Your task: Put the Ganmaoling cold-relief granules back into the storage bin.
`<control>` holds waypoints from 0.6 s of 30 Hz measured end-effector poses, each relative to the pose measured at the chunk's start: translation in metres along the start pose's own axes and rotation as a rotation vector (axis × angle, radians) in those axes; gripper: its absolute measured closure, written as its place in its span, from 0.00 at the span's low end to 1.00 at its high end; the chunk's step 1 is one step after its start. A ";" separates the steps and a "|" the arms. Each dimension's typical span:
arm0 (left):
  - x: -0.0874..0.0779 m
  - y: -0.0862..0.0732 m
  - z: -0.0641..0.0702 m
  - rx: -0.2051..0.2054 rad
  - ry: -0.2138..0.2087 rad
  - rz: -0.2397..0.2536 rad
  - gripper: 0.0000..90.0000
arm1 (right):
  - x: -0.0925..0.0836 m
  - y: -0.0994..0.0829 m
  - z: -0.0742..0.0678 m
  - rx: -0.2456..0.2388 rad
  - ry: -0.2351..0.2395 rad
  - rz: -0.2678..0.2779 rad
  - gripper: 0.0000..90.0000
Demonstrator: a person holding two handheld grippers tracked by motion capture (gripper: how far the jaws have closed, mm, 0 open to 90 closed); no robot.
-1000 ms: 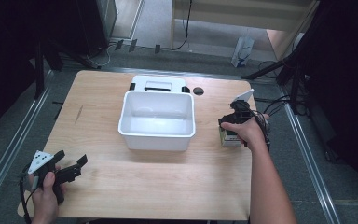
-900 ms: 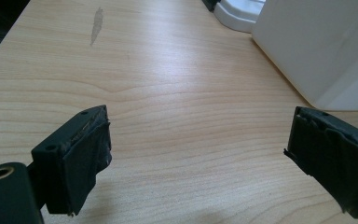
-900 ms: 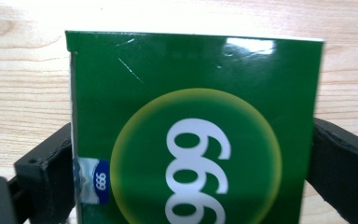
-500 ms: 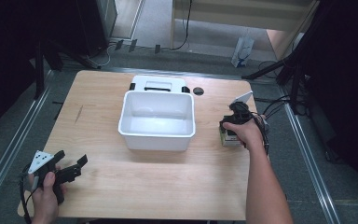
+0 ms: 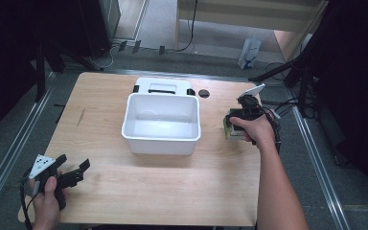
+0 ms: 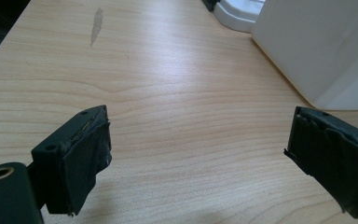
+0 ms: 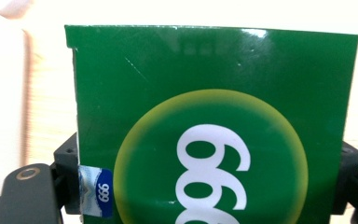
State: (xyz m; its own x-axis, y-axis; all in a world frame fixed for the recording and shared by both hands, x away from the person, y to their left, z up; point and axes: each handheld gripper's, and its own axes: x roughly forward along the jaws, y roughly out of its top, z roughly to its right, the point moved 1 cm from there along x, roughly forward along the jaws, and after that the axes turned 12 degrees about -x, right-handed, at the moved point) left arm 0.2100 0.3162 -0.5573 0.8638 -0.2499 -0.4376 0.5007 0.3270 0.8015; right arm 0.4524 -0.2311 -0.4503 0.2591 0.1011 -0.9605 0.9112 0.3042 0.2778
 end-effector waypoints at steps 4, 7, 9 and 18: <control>0.000 0.000 0.000 0.002 0.001 0.001 0.07 | -0.016 0.009 -0.007 -0.022 -0.009 0.020 0.19; 0.000 0.000 0.000 0.001 0.001 0.001 0.07 | -0.027 0.016 -0.013 -0.035 -0.007 0.035 0.19; 0.000 0.000 0.000 0.002 0.002 0.001 0.07 | -0.034 0.021 -0.018 -0.047 0.001 0.042 0.19; 0.000 0.000 0.000 0.000 0.000 0.001 0.07 | -0.060 0.043 -0.045 -0.109 0.022 0.073 0.19</control>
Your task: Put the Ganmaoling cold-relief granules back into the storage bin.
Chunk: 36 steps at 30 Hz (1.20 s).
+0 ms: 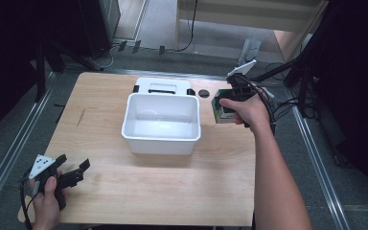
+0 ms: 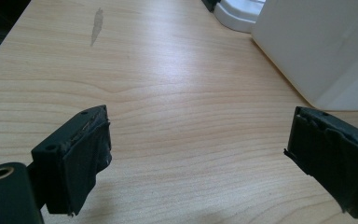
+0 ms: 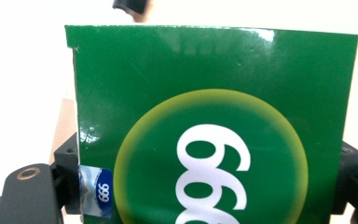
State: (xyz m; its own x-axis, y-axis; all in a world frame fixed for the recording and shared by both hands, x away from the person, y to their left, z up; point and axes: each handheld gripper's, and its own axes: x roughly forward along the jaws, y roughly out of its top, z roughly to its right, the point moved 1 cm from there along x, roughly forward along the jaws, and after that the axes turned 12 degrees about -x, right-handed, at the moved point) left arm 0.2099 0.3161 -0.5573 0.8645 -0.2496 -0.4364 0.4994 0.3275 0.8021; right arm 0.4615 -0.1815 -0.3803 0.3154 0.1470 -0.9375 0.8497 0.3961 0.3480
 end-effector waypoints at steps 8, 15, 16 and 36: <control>0.000 0.000 0.000 -0.004 -0.002 0.005 0.07 | -0.013 0.017 -0.024 -0.090 0.012 0.031 0.19; 0.000 0.000 0.000 -0.004 -0.001 0.004 0.07 | -0.021 0.029 -0.038 -0.136 0.017 0.059 0.18; 0.000 0.000 0.000 -0.005 -0.002 0.004 0.07 | -0.023 0.030 -0.040 -0.140 0.021 0.065 0.18; 0.000 0.000 0.000 -0.007 -0.004 0.005 0.07 | -0.024 0.040 -0.101 -0.624 0.194 0.144 0.19</control>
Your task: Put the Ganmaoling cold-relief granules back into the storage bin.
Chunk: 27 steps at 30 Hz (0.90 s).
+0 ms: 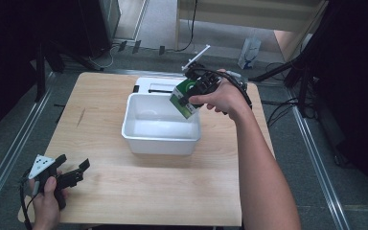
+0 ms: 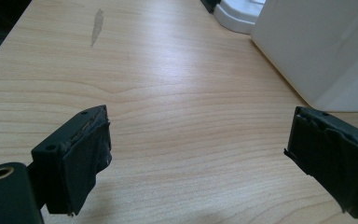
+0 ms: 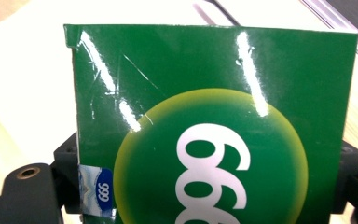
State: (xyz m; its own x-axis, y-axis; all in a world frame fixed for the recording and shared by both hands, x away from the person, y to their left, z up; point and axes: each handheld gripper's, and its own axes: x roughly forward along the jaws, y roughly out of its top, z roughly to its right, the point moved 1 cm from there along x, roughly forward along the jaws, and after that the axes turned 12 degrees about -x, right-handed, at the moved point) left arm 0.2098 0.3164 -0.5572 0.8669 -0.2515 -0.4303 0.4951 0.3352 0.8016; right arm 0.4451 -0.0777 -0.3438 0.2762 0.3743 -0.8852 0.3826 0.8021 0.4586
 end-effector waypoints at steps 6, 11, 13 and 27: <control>0.000 0.000 0.000 -0.003 0.000 0.003 0.07 | 0.007 0.004 -0.016 -0.235 0.064 -0.012 0.19; 0.000 0.000 0.000 -0.004 -0.001 0.003 0.07 | 0.019 0.000 -0.028 -0.442 0.105 -0.058 0.19; 0.000 0.000 0.000 -0.004 -0.001 0.001 0.07 | 0.023 -0.002 -0.032 -0.524 0.099 -0.064 0.19; 0.000 0.000 -0.001 -0.006 -0.002 0.005 0.07 | 0.049 -0.017 -0.032 -0.708 0.099 -0.137 0.18</control>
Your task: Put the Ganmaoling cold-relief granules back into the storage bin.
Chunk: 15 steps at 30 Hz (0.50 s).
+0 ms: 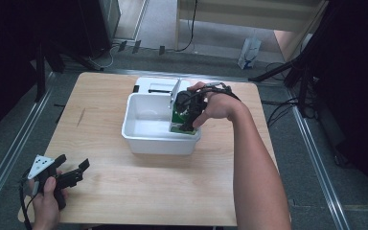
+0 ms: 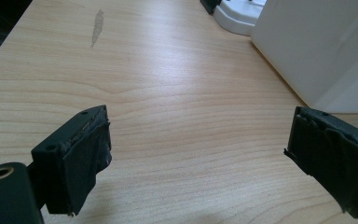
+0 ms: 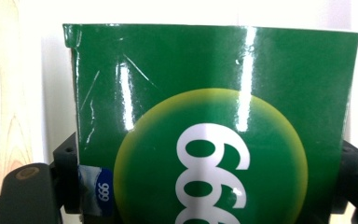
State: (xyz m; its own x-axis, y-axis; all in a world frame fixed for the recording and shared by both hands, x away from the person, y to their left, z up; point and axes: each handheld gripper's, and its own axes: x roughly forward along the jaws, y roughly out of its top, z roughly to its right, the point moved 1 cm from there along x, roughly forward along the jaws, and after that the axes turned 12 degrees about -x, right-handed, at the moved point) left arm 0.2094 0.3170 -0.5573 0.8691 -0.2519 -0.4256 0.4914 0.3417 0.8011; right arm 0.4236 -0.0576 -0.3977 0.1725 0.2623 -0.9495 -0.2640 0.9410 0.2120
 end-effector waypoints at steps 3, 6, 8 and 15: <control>0.000 0.000 0.000 0.000 0.000 0.003 0.07 | 0.005 -0.001 -0.001 -0.002 0.009 -0.002 0.18; -0.001 0.000 -0.001 -0.003 -0.003 0.003 0.07 | 0.013 -0.001 -0.002 0.002 0.020 -0.023 0.18; -0.001 0.000 -0.001 -0.002 -0.002 0.001 0.07 | 0.021 -0.001 -0.002 -0.006 0.030 -0.025 0.18; -0.001 0.000 -0.001 -0.007 -0.004 0.004 0.07 | 0.044 -0.002 0.000 0.010 0.056 -0.067 0.18</control>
State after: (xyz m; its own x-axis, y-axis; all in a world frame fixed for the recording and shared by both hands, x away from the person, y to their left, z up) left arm 0.2084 0.3183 -0.5574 0.8710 -0.2542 -0.4204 0.4880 0.3489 0.8001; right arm 0.4319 -0.0476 -0.4392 0.1356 0.1869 -0.9730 -0.2445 0.9580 0.1499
